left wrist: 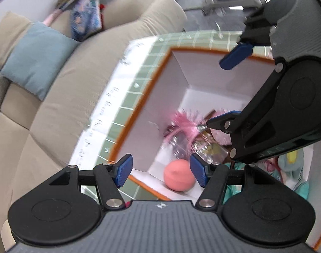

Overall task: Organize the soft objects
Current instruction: 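Move both tools back toward the silver fabric and pink cloth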

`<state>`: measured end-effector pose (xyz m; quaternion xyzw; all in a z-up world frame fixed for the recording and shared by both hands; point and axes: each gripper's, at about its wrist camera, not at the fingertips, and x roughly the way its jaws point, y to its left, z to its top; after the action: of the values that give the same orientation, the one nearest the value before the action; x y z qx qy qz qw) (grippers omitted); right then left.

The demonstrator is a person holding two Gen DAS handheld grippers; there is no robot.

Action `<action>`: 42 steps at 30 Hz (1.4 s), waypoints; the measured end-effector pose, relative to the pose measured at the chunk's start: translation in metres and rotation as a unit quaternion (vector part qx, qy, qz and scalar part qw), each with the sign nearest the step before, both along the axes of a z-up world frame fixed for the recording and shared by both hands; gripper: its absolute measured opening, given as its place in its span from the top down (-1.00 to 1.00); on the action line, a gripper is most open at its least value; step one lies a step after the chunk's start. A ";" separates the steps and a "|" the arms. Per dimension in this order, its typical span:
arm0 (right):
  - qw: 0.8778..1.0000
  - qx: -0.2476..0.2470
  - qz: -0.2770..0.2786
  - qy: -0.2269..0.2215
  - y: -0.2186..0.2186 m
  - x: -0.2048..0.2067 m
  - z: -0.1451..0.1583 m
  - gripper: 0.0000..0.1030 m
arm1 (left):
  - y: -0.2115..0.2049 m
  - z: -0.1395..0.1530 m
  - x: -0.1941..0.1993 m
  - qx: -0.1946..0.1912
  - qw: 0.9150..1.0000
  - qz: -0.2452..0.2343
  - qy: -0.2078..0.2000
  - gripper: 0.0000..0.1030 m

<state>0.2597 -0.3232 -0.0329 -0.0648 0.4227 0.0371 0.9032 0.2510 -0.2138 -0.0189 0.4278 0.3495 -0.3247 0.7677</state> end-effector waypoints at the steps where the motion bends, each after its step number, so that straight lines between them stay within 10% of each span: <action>1: 1.000 0.002 -0.006 -0.007 0.000 -0.002 0.006 -0.44 | 0.002 0.006 -0.002 -0.007 1.000 0.003 -0.005 -0.42; 17: 0.987 0.057 -0.071 -0.132 0.041 -0.084 0.064 -0.44 | 0.073 0.080 -0.058 -0.158 0.979 0.113 -0.064 -0.42; 36: 0.976 0.084 -0.078 -0.186 0.102 -0.170 0.054 -0.44 | 0.189 0.072 -0.137 -0.325 0.890 0.306 -0.089 -0.38; 42: 0.978 0.087 -0.065 -0.179 0.121 -0.187 0.043 -0.45 | 0.216 0.055 -0.160 -0.327 0.878 0.340 -0.081 -0.37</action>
<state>0.0728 -0.2019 0.0099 0.0362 0.2526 0.0027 0.9669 0.0914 0.0022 0.0360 0.0322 0.2836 -0.1037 0.9528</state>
